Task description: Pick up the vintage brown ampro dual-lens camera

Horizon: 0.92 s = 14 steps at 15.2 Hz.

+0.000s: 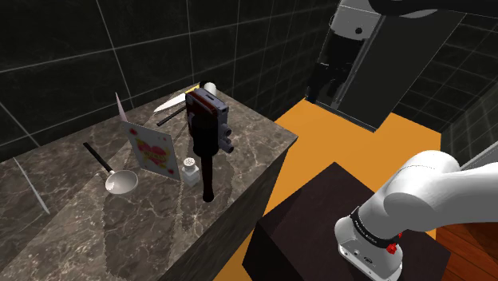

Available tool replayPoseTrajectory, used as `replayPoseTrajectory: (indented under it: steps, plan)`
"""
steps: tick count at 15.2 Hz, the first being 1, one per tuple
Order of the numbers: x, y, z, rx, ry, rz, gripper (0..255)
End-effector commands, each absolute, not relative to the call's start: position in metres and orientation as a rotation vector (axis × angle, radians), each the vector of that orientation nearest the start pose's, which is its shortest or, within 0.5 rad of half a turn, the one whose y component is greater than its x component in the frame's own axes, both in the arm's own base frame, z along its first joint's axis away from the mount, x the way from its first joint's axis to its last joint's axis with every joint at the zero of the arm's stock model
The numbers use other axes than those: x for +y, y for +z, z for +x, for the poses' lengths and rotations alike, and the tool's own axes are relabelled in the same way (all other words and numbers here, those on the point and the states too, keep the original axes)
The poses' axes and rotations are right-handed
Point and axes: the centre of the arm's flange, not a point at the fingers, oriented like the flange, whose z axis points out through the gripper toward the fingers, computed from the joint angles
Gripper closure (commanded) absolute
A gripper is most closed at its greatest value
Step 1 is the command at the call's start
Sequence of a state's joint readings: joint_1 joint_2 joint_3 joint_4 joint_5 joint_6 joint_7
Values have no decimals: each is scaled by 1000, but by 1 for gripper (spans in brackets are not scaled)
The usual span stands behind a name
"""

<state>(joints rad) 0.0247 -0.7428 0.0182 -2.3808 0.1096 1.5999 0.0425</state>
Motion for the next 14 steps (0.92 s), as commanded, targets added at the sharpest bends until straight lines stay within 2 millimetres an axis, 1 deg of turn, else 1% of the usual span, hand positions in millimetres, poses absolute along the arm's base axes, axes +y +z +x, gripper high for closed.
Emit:
replayPoseTrajectory:
  steps: [1, 14]
  plan:
    - [26, 568, 319, 15, 64, -3045, 0]
    - [135, 478, 382, -114, -268, -3026, 0]
